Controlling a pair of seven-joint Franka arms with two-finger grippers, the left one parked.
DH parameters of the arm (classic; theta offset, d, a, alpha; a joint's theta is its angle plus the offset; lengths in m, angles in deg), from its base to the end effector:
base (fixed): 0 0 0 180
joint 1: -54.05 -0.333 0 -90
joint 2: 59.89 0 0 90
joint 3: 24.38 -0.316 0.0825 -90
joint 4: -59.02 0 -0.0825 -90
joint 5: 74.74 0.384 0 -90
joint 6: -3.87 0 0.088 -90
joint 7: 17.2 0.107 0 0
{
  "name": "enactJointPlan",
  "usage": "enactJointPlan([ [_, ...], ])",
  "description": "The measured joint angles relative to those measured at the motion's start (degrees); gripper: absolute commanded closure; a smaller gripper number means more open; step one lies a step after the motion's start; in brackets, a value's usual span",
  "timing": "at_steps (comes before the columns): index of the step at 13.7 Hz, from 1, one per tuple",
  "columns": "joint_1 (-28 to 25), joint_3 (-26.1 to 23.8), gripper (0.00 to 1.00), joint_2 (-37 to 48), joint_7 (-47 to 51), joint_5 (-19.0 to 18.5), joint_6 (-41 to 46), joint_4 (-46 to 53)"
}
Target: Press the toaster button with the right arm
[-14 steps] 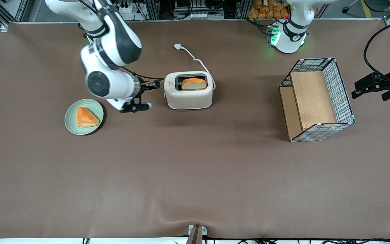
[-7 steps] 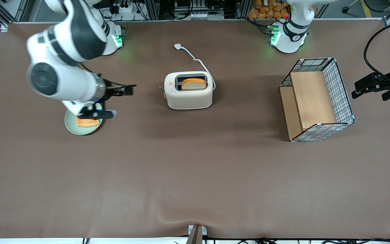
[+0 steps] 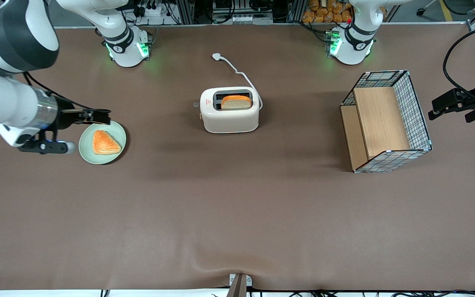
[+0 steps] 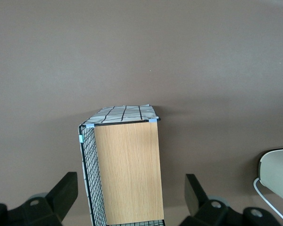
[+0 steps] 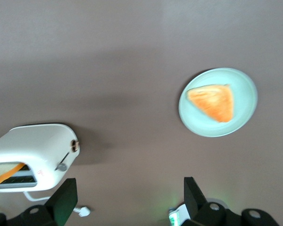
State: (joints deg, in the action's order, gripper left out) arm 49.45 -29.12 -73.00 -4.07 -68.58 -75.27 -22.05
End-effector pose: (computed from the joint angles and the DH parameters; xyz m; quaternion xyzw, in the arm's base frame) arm 0.5890 0.1046 0.5515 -0.9890 0.0294 0.1400 0.0365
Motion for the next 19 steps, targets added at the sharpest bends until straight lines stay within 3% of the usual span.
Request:
enactJointPlan([
  [3, 3.75, -4.91, 0.00, -0.04, 0.08, -3.00, 0.54, 2.18],
  [7, 5.65, -5.72, 0.00, 1.14, 0.14, -4.29, 1.66, 4.37],
  [15, 6.26, -0.99, 0.00, 13.23, 0.34, -4.33, 0.76, 1.04],
  [19, 6.27, 0.88, 0.00, 14.77, -1.39, -4.34, -0.78, -1.21],
])
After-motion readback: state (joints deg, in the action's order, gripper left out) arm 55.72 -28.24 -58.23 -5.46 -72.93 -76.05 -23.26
